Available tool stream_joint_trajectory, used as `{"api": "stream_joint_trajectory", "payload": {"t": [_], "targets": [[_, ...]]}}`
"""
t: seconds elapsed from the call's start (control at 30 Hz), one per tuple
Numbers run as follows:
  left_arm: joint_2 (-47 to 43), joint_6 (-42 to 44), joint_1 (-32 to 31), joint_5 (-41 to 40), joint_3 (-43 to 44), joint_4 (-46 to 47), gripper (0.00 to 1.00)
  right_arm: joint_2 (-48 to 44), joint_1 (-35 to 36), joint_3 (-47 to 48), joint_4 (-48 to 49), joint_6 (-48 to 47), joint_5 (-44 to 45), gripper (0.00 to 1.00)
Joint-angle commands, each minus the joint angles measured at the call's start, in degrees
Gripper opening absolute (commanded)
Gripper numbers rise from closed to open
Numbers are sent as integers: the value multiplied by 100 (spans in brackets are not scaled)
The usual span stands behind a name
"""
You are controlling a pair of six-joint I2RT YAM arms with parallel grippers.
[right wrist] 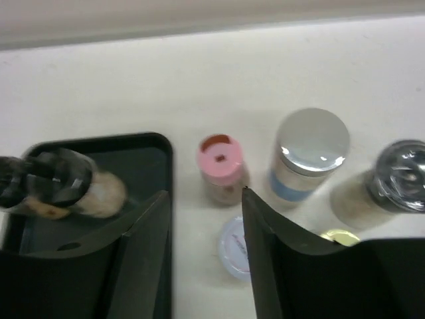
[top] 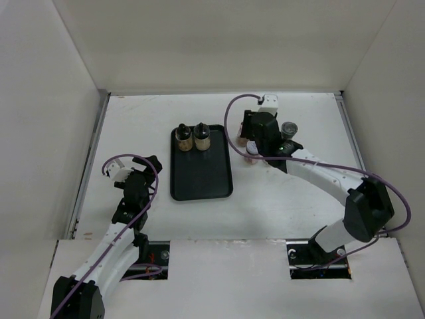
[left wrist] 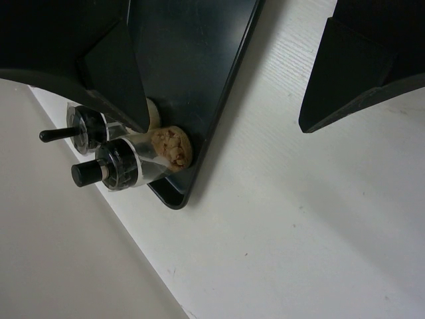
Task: Organize the condiment bottles
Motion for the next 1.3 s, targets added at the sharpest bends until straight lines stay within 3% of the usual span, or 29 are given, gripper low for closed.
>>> {"api": "stream_joint_trajectory", "payload": {"t": [0.0, 0.13, 0.7, 1.0, 1.27], "targets": [[3, 20, -37, 14, -9, 289, 100, 77, -31, -346, -475, -39, 49, 67], [21, 20, -28, 5, -18, 298, 100, 174, -119, -496, -396, -57, -215, 79], [100, 11, -20, 14, -26, 360, 100, 912, -401, -522, -300, 83, -347, 82], [162, 11, -19, 14, -35, 404, 100, 790, -392, -522, -71, -31, -251, 55], [214, -6, -37, 40, -26, 448, 100, 86, 82, -198, -185, -75, -250, 52]]}}
